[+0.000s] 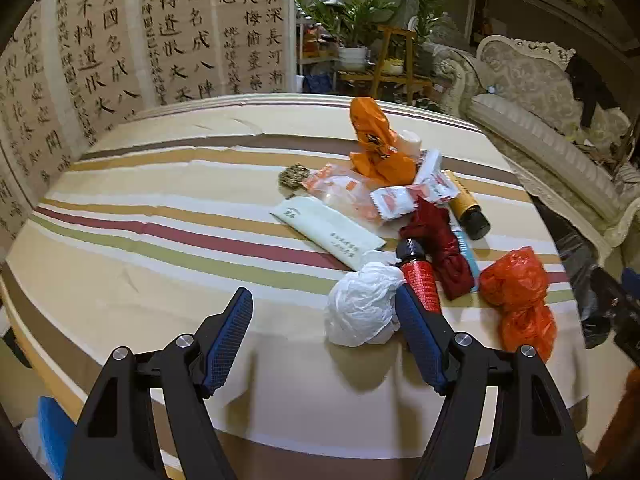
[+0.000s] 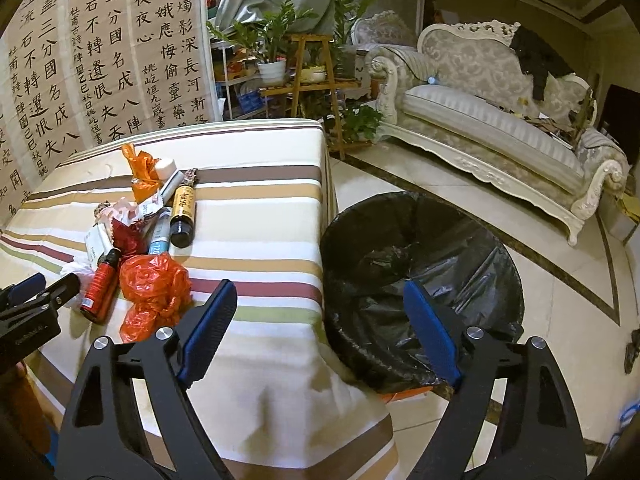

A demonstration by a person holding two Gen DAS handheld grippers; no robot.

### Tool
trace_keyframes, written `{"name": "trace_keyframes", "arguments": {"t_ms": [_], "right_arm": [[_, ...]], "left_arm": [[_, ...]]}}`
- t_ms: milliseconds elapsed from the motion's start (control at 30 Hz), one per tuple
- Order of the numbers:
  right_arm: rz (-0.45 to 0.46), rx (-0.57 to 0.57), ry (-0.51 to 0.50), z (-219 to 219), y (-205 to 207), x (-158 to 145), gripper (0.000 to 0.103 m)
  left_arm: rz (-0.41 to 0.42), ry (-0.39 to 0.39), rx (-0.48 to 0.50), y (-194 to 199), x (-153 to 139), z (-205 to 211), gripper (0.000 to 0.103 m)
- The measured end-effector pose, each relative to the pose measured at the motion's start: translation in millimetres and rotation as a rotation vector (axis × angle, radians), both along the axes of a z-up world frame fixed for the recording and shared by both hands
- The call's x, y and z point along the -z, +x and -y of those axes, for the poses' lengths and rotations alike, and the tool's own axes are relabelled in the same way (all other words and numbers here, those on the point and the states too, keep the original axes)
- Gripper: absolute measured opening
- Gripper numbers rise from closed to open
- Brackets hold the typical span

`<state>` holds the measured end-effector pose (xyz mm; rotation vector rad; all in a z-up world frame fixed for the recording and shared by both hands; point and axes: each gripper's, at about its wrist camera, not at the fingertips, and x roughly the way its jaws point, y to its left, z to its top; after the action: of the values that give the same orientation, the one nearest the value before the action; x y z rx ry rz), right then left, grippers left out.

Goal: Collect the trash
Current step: 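Grasp the white crumpled plastic bag with the left tool while the right tool grasps the orange-red bag, then carry both bags over the black trash bin and open both tools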

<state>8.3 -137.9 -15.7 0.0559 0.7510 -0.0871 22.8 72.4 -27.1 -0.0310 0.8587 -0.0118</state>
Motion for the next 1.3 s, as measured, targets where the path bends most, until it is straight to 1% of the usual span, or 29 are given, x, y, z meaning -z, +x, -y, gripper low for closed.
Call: {"name": "trace_keyframes", "arguments": {"t_ms": [133, 200, 267, 300, 367, 433, 500, 533, 667, 800, 900, 1000, 1133, 1200, 1267, 1300], "right_arm": [[-0.001, -0.004, -0.002, -3, 2, 0, 0.083], [-0.005, -0.007, -0.002, -5, 2, 1, 0.082], [-0.008, -0.014, -0.003, -9, 3, 1, 0.082], [-0.009, -0.018, -0.004, -10, 3, 1, 0.082], [-0.008, -0.026, -0.006, -15, 3, 0, 0.082], [-0.004, -0.037, -0.009, -20, 3, -1, 0.081], [-0.003, -0.048, -0.008, -24, 3, -3, 0.078], [-0.003, -0.055, -0.004, -26, 3, -4, 0.074], [-0.009, -0.081, 0.024, -34, 2, -6, 0.073], [0.000, -0.116, 0.023, -50, 1, -9, 0.073], [-0.005, -0.150, 0.019, -64, 1, -9, 0.072], [-0.024, -0.181, 0.013, -76, 3, -4, 0.062], [-0.066, -0.201, 0.035, -82, 7, 7, 0.053], [-0.078, -0.212, 0.043, -84, 8, 10, 0.040], [-0.090, -0.224, 0.057, -84, 9, 12, 0.034], [-0.091, -0.225, 0.056, -85, 9, 13, 0.032]], "left_arm": [[-0.011, -0.005, 0.019, 4, 3, 0, 0.072], [-0.018, -0.011, 0.037, 5, 6, 1, 0.068], [-0.025, -0.036, 0.069, 6, 7, 3, 0.057], [-0.030, -0.047, 0.081, 6, 8, 4, 0.055], [-0.034, -0.061, 0.102, 6, 10, 6, 0.040], [-0.037, -0.071, 0.114, 5, 11, 7, 0.034], [-0.029, -0.062, 0.109, 3, 10, 6, 0.033], [-0.026, -0.057, 0.103, 2, 9, 6, 0.033], [-0.006, -0.053, 0.069, -5, 2, -5, 0.033], [0.027, -0.001, 0.034, -11, -5, -14, 0.033], [0.036, 0.018, 0.016, -13, -8, -21, 0.033], [0.049, 0.028, 0.008, -15, -10, -25, 0.033], [0.055, 0.027, 0.005, -17, -9, -23, 0.033], [0.054, 0.026, 0.005, -17, -8, -23, 0.033], [0.051, 0.022, 0.008, -18, -7, -22, 0.033], [0.049, 0.020, 0.010, -18, -7, -21, 0.033]]}}
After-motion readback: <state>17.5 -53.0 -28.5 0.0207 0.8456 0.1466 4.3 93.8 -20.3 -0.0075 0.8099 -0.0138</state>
